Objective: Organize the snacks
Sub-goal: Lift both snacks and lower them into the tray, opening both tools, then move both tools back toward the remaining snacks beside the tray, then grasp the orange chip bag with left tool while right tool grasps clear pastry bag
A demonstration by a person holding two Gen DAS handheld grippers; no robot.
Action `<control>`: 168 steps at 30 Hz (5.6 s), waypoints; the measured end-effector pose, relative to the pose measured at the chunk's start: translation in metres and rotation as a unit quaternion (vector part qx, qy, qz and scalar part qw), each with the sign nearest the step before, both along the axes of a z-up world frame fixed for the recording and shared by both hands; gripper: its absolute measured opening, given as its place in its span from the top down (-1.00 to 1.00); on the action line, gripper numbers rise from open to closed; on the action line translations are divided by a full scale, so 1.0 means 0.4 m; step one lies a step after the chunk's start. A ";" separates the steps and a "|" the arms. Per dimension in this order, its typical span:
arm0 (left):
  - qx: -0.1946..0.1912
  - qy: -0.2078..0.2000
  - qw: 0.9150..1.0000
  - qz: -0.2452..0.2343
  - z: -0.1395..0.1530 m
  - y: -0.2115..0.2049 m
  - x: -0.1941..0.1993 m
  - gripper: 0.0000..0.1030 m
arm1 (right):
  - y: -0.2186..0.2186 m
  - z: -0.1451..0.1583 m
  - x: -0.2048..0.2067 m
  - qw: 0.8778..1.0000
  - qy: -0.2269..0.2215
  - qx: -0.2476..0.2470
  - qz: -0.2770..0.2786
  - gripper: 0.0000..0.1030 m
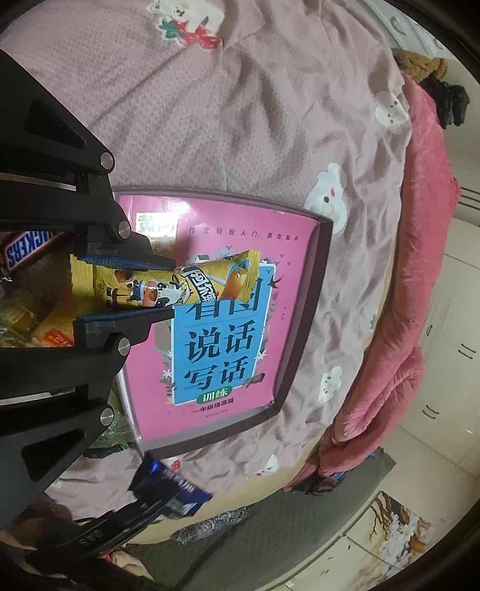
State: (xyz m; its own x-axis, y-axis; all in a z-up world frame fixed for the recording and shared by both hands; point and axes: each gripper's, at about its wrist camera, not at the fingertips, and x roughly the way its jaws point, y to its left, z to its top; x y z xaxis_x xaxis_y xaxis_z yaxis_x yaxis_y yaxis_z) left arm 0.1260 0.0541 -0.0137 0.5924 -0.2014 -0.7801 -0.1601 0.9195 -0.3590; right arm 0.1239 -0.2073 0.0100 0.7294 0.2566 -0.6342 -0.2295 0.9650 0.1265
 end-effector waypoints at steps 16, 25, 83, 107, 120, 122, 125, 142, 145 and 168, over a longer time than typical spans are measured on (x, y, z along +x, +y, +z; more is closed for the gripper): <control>-0.001 0.008 1.000 -0.008 -0.037 -0.009 0.032 0.63 | 0.024 -0.099 0.086 0.999 0.043 -0.016 0.008 0.07; -0.008 0.012 1.000 -0.001 -0.052 -0.005 0.047 0.63 | 0.028 -0.125 0.089 0.998 0.063 -0.026 0.014 0.06; 0.019 -0.050 0.998 0.022 0.098 0.045 -0.054 -0.45 | -0.063 0.027 -0.054 0.999 -0.003 0.035 0.015 -0.35; 0.030 -0.035 0.999 0.003 0.103 0.017 -0.129 -0.45 | -0.007 0.029 -0.164 0.996 0.000 0.025 0.084 -0.37; 0.033 -0.021 0.999 -0.018 0.091 -0.016 -0.156 -0.45 | 0.059 -0.007 -0.235 0.988 0.022 0.000 0.153 -0.40; 0.033 -0.019 0.999 -0.019 0.089 -0.018 -0.160 -0.45 | 0.073 -0.014 -0.247 0.986 0.022 -0.011 0.168 -0.41; 0.033 -0.014 0.999 -0.022 0.084 -0.020 -0.165 -0.45 | 0.093 -0.026 -0.263 0.981 0.026 -0.021 0.189 -0.41; 0.020 0.022 0.999 -0.044 0.020 -0.035 -0.159 -0.45 | 0.156 -0.113 -0.279 0.958 0.068 -0.072 0.268 -0.41; 0.013 0.029 0.998 -0.045 0.008 -0.034 -0.156 -0.45 | 0.166 -0.126 -0.275 0.954 0.071 -0.083 0.279 -0.41; -0.002 0.052 0.997 -0.049 -0.044 -0.042 -0.122 -0.45 | 0.240 -0.171 -0.246 0.927 0.014 -0.142 0.347 -0.06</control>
State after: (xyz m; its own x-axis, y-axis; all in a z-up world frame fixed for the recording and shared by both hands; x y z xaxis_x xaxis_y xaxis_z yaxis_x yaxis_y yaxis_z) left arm 0.0773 0.0373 -0.0313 0.4860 -0.2569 -0.8353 -0.1062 0.9314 -0.3482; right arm 0.0256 -0.1115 -0.0584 0.4337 0.4784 -0.7636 -0.8081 0.5813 -0.0948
